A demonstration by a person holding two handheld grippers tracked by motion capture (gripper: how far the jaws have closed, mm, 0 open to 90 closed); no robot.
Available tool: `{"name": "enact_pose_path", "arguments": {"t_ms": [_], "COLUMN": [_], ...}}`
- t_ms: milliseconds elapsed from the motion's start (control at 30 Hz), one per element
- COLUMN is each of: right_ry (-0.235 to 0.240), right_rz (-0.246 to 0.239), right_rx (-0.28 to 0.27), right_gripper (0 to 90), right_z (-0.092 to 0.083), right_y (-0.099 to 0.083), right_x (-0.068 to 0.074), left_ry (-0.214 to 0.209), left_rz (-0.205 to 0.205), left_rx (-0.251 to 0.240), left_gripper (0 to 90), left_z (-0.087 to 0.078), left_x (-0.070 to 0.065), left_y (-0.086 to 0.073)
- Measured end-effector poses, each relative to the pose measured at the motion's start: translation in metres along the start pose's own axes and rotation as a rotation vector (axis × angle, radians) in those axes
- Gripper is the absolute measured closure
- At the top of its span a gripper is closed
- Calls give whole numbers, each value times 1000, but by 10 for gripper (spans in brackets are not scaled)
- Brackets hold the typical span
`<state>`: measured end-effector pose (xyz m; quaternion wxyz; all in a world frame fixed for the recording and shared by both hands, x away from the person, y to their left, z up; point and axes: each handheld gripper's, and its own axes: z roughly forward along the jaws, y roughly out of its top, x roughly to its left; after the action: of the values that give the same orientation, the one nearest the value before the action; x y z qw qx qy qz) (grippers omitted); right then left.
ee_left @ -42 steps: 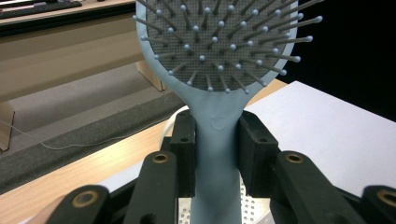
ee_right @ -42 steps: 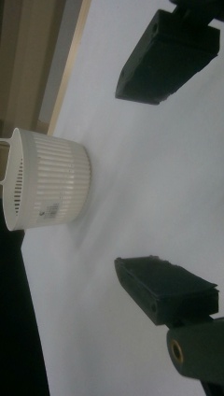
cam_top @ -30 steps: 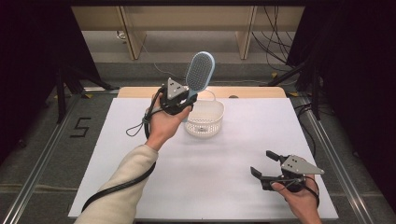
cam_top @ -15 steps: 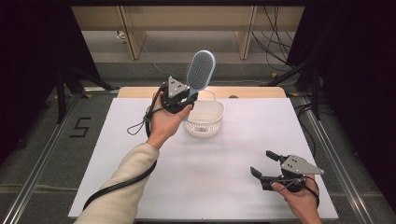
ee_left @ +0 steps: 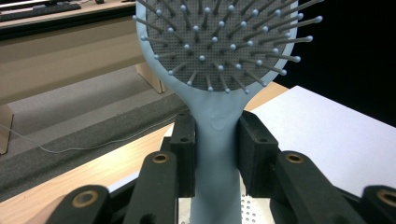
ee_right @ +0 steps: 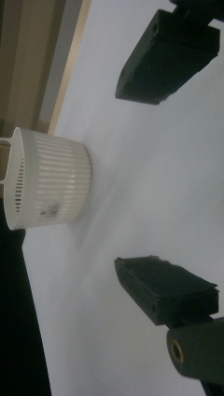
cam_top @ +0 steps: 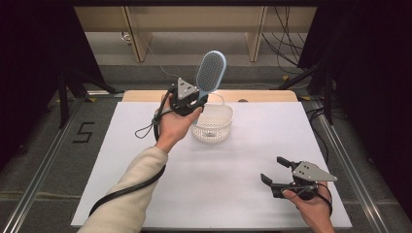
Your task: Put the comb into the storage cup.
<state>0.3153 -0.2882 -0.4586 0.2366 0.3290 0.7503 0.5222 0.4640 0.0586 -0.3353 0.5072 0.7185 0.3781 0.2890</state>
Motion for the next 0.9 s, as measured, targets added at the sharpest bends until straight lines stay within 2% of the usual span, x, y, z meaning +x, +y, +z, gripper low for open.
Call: {"name": "enact_pose_path", "arguments": {"t_ms": [567,900], "right_ry": [0,2], "right_rz": [-1,0], "right_rx": [0,4], "right_gripper": [161,161], "right_z": [0,0], "right_y": [0,0], "right_x": [0,-1], "left_ry": [-3,-9], "left_rz": [-9,0], "left_rx": [0,8], "left_gripper": [700,700], "left_z": [5,11], "left_x": [3,2], "left_y": [1,0]}}
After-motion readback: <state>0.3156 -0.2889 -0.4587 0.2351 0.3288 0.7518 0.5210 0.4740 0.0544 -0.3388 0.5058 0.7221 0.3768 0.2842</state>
